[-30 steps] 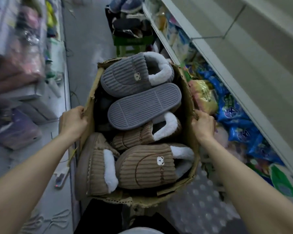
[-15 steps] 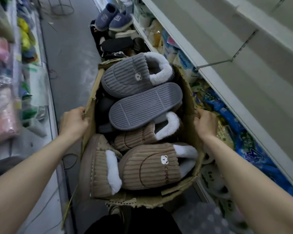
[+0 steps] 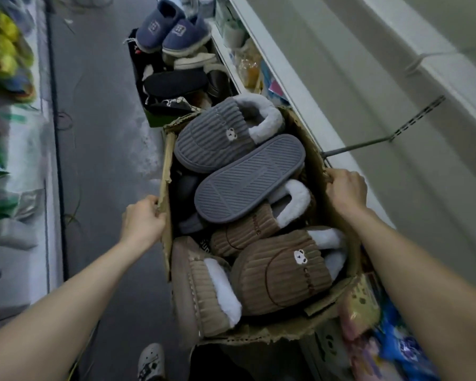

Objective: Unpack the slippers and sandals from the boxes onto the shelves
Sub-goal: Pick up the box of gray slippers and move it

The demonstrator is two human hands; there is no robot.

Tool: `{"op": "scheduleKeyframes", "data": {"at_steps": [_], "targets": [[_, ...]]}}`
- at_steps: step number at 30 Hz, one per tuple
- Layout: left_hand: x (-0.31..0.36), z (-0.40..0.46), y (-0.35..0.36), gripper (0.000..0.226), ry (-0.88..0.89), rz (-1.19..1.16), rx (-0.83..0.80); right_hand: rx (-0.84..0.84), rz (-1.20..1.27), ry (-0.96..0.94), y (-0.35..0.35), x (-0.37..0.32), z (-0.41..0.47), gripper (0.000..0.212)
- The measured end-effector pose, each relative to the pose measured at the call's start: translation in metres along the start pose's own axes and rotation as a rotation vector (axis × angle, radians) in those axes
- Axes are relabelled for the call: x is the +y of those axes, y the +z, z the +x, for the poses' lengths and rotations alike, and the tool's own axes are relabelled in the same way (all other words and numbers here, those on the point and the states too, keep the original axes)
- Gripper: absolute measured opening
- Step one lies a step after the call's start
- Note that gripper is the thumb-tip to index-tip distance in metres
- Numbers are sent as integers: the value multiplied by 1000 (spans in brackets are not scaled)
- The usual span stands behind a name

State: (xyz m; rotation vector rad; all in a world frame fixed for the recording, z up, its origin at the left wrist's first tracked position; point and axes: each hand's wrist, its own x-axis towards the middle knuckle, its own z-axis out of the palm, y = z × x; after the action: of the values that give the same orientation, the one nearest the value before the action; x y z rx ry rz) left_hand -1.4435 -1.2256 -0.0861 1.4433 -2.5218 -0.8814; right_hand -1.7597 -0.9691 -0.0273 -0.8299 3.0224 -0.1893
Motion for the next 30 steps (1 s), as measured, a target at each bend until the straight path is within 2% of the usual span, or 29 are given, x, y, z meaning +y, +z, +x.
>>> {"op": "scheduleKeyframes", "data": {"at_steps": [6,11,20,24,26,30], "targets": [[15,15,45,25,-102,-56,-75,-93,-27,-10,43,18,51,27],[25,20,58,22,-56,-88,-63,-136,-36,67,75,28,67,26],[34,37,53,23,4,72,-220,-211,-16,195,82,22,53,26],[37,40,46,25,36,163,-281,-223,-9,180,66,10,38,36],[43,40,40,30,56,192,-302,-238,7,128,53,5,23,45],[66,33,18,61,191,200,-272,-236,50,97,21,-11,-18,51]]}}
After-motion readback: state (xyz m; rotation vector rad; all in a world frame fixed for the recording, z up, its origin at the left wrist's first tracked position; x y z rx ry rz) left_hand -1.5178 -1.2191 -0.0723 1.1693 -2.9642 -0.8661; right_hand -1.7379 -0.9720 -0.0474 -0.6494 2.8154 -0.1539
